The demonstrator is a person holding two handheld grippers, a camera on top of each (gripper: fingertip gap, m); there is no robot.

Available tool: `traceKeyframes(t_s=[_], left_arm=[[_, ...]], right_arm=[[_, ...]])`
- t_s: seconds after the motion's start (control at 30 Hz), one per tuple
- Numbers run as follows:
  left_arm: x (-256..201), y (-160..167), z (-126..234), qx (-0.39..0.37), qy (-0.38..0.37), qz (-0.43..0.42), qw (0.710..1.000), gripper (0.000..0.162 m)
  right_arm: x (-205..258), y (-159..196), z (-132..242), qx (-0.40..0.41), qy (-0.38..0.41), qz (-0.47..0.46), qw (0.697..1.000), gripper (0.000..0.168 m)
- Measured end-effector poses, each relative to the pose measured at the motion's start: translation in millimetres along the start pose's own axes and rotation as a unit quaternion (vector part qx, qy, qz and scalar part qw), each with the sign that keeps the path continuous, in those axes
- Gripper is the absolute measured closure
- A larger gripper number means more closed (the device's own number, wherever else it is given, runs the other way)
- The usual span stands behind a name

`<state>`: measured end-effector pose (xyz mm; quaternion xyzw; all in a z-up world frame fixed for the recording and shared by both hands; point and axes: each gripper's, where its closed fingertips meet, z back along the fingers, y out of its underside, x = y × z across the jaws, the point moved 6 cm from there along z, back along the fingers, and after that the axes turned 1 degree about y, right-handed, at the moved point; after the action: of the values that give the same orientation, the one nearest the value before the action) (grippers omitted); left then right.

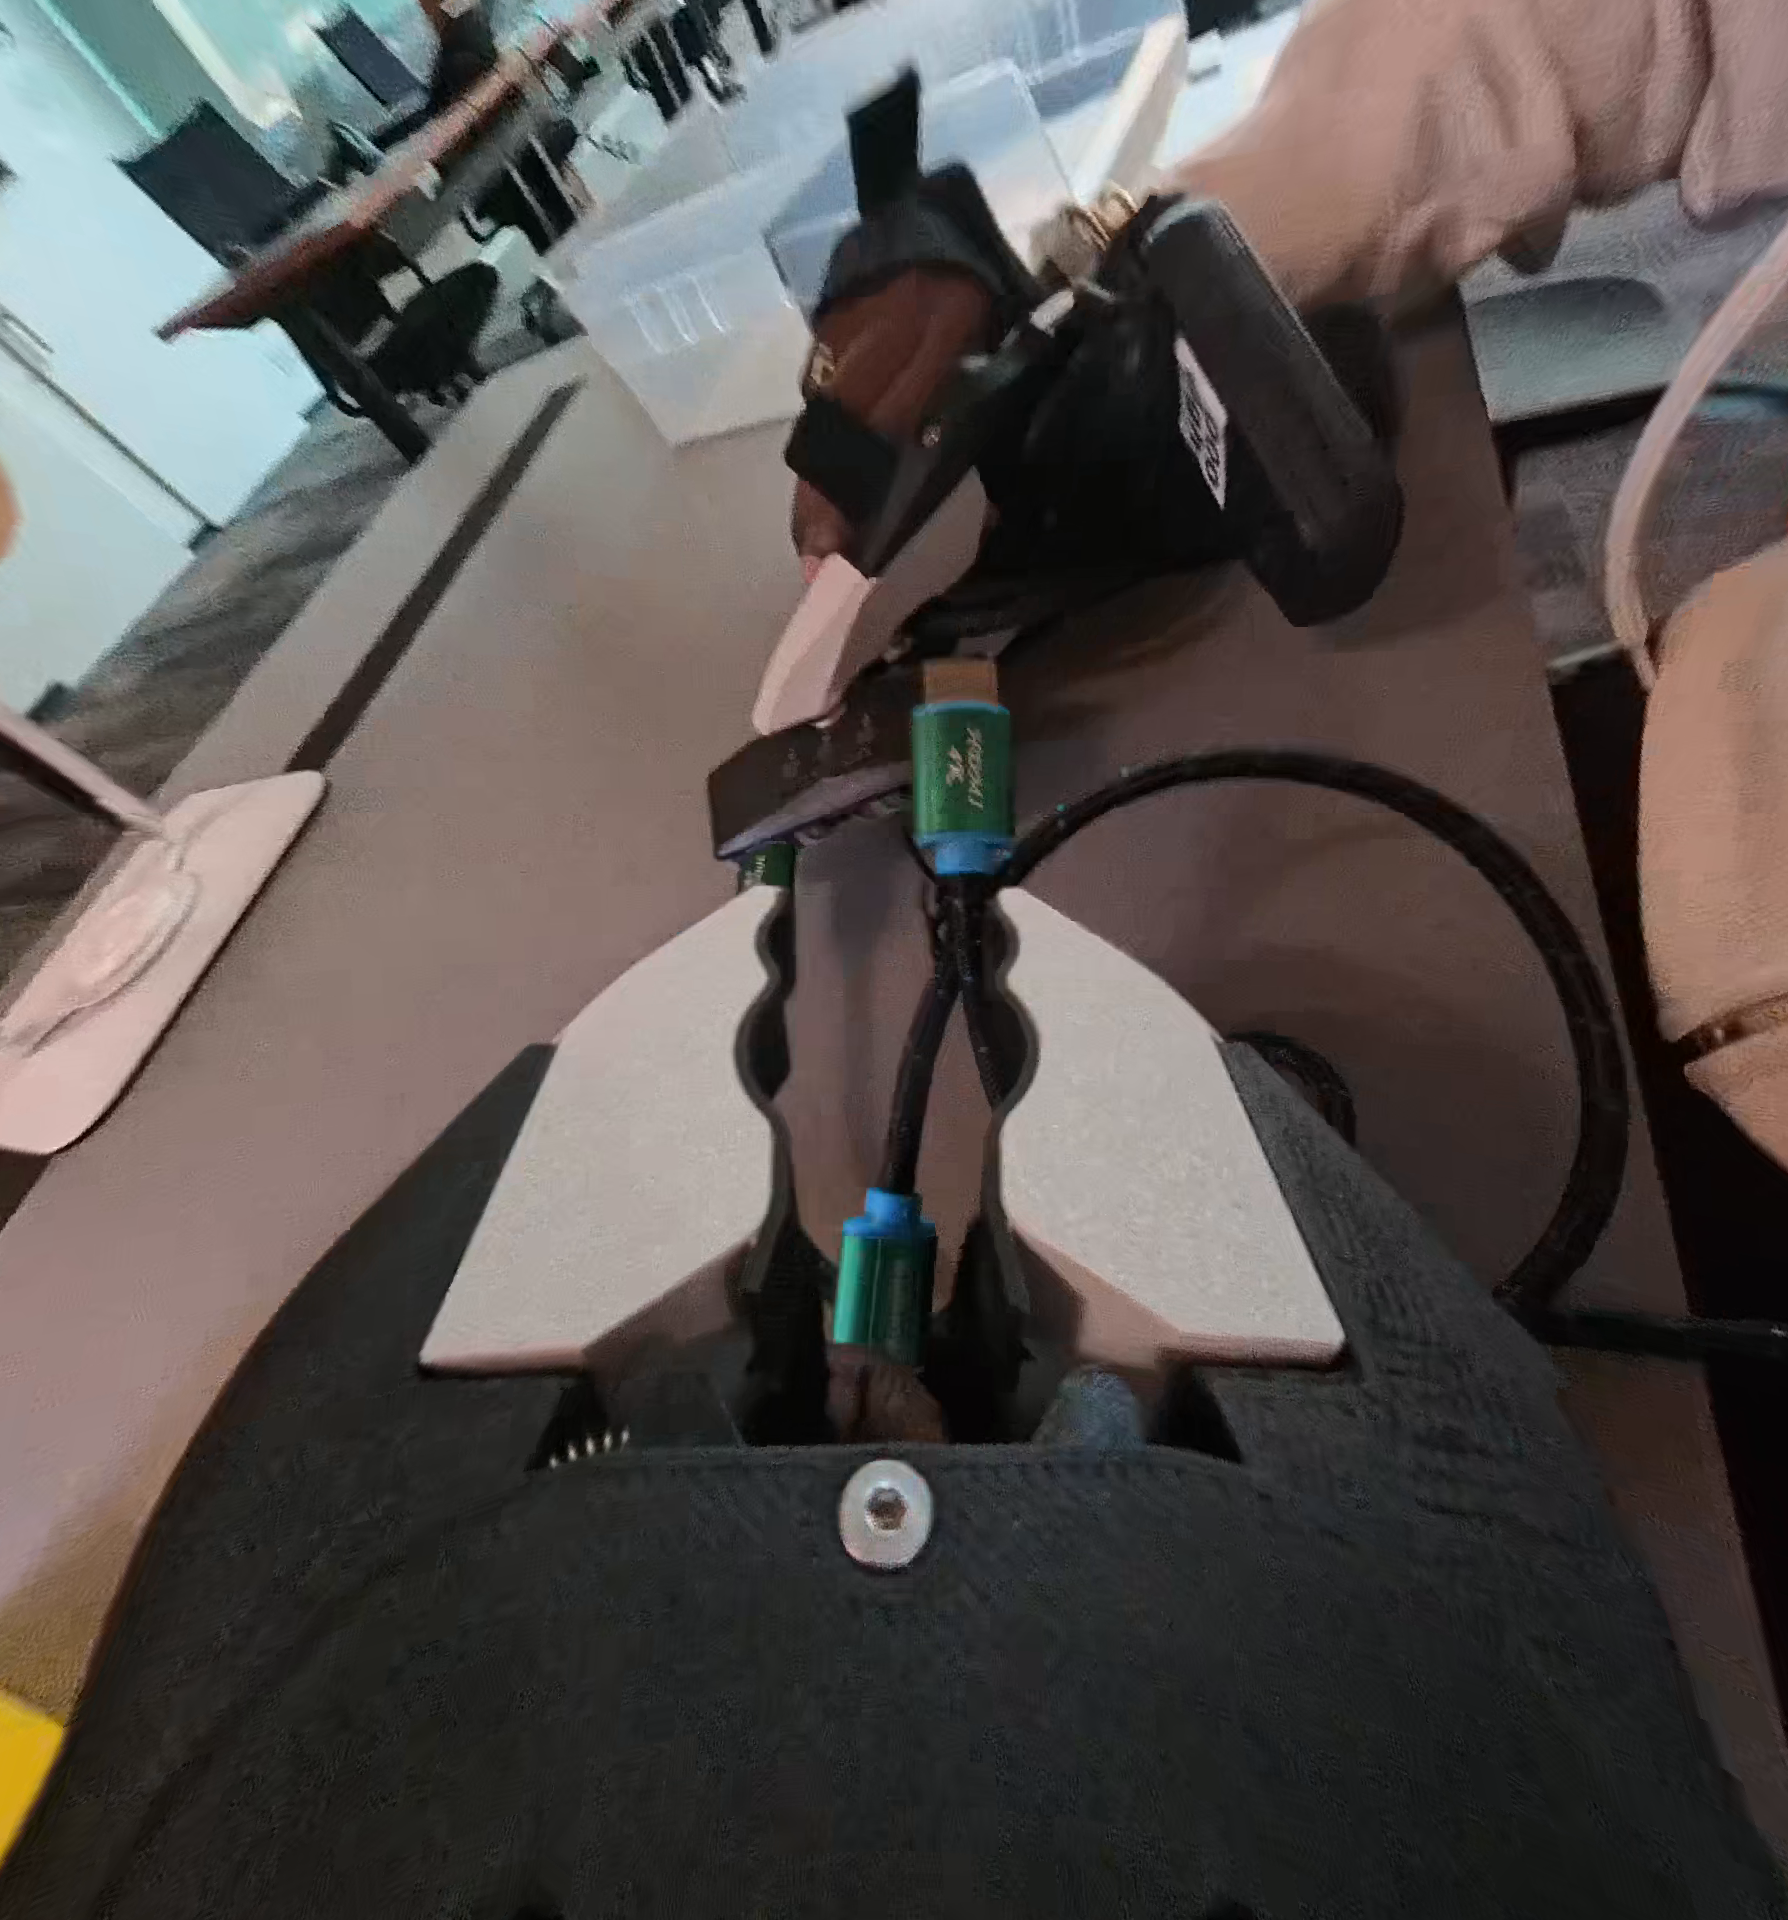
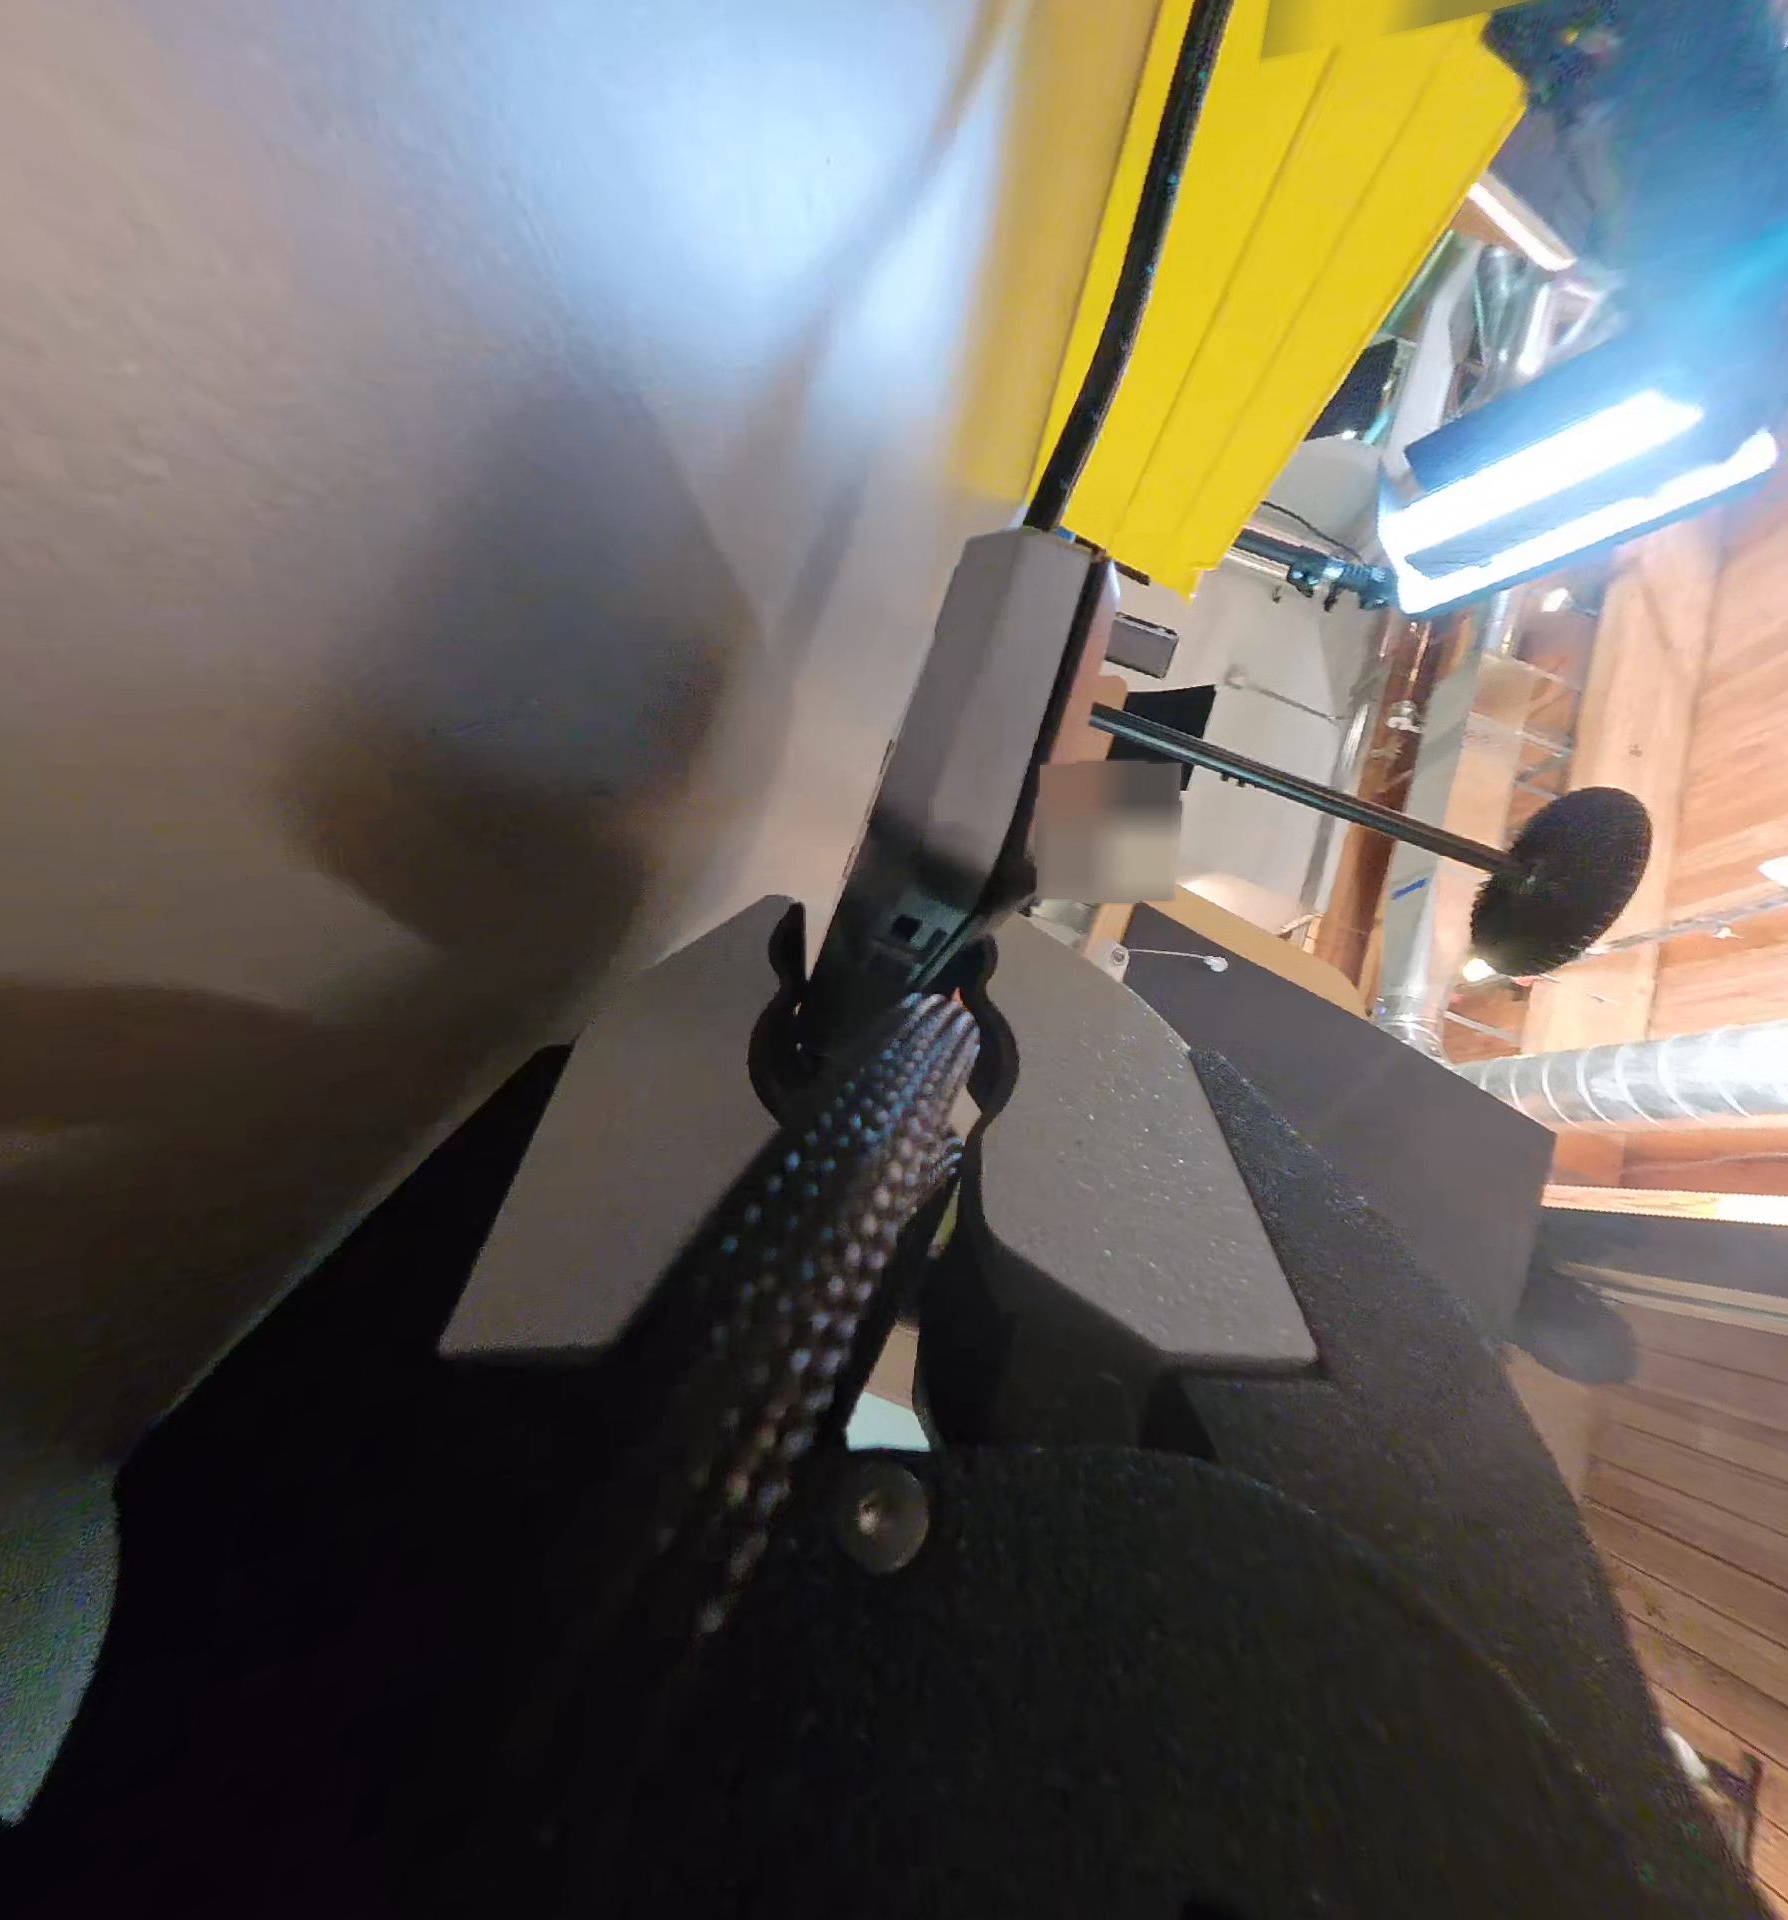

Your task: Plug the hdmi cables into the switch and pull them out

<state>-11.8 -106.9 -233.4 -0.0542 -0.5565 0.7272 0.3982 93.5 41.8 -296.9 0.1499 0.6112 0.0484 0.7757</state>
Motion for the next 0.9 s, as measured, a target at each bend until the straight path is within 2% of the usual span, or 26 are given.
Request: traceKeyframes(t_s=[0.07,0.13,0.23,0.3,0.37,0.5,0.63,0.73,0.8,0.9], left_arm=[[0,-5,23,-0.047,-0.032,0.023,0.998,0.112],[-4,-4,41,-0.044,-0.044,0.047,0.997,0.103],[-9,6,59,0.029,-0.116,0.066,0.991,0.104],[-16,16,61,0.086,-0.148,0.096,0.981,0.111],[-24,26,60,0.118,-0.159,0.098,0.975,0.118],[-27,39,43,0.142,-0.170,0.100,0.970,0.123],[-19,35,20,0.146,-0.163,0.079,0.973,0.124],[-13,26,11,0.135,-0.179,0.108,0.969,0.135],[-19,21,6,0.127,-0.155,0.176,0.964,0.137],[-34,21,1,0.127,-0.135,0.215,0.959,0.132]], right_arm=[[1,1,1,-0.003,-0.011,-0.001,1.000,0.138],[2,2,2,-0.011,-0.022,-0.009,1.000,0.136],[0,7,7,-0.029,-0.052,-0.054,0.997,0.125],[-3,14,10,-0.033,-0.091,-0.127,0.987,0.115],[-6,19,14,-0.040,-0.129,-0.179,0.974,0.108],[-5,27,20,-0.013,-0.215,-0.196,0.957,0.107],[-3,39,29,0.032,-0.308,-0.204,0.929,0.105],[-5,57,38,0.097,-0.369,-0.230,0.895,0.103],[-10,65,43,0.119,-0.380,-0.258,0.880,0.099],[-25,70,40,0.124,-0.329,-0.270,0.896,0.098]])
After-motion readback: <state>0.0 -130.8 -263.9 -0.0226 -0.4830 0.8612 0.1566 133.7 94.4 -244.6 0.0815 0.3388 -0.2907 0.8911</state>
